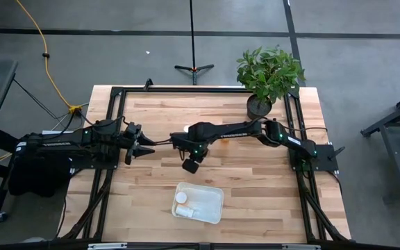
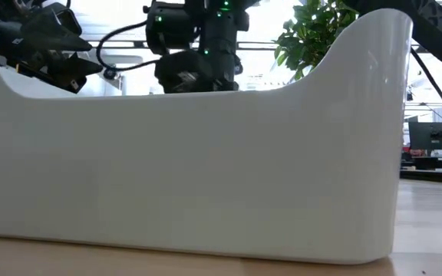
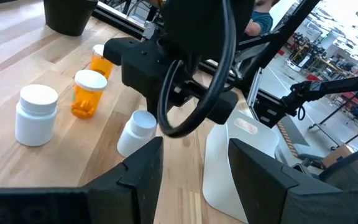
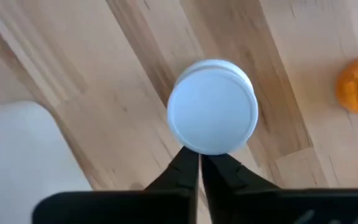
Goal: Pick and place pill bottles into a basket
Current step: Put the bottom white pill bottle into the white bin
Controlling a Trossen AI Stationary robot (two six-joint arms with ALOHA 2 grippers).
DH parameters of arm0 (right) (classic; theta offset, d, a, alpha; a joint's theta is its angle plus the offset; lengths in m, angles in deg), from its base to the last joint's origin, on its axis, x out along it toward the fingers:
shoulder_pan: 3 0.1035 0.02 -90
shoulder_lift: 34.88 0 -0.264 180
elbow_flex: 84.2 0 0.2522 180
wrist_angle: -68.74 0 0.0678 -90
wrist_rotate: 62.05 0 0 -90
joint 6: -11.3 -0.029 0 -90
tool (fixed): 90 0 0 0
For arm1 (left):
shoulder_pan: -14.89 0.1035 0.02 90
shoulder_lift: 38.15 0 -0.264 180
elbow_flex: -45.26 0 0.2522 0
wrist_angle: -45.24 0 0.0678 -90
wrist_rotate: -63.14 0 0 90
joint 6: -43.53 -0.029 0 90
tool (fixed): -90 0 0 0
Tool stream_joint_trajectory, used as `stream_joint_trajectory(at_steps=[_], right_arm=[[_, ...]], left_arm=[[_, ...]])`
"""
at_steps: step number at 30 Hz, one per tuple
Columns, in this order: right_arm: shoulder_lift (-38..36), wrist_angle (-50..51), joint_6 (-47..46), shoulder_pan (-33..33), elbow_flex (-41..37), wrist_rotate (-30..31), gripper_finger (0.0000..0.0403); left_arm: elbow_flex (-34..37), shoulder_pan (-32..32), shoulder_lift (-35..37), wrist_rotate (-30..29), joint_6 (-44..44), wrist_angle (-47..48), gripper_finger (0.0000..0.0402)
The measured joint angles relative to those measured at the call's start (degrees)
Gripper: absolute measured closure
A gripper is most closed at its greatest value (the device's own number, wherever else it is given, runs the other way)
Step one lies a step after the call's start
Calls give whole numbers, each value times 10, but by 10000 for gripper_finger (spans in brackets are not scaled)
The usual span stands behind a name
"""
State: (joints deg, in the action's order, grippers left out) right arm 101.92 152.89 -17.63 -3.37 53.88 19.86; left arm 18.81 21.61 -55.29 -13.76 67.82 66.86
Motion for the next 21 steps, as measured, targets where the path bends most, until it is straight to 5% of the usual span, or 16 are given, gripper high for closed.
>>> stream_joint_trajectory(at_steps=[7,21], right_arm=[[0,7,2,0,10,7,331],[0,4,13,-11,10,11,111]], left_arm=[[0,0,0,0,0,0,186],[0,0,0,0,0,0,186]])
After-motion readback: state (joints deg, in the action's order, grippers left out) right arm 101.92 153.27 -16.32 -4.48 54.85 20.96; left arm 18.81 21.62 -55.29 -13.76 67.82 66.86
